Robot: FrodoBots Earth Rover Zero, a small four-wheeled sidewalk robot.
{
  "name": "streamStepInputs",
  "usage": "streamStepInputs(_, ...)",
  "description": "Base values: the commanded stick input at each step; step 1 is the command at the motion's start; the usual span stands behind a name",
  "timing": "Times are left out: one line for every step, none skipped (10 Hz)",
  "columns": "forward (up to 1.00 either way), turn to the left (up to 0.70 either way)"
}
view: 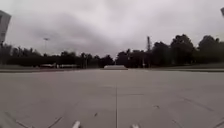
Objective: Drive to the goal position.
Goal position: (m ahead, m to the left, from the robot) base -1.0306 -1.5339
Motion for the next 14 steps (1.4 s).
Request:
streamStepInputs(0.70,0.00)
streamStepInputs(0.70,0.00)
streamStepInputs(0.70,0.00)
streamStepInputs(0.70,0.00)
streamStepInputs(0.70,0.00)
streamStepInputs(0.70,0.00)
streamStepInputs(0.70,0.00)
streamStepInputs(0.70,0.00)
streamStepInputs(0.70,0.00)
streamStepInputs(0.70,0.00)
streamStepInputs(0.70,0.00)
streamStepInputs(0.70,0.00)
streamStepInputs(0.70,0.00)
streamStepInputs(0.70,0.00)
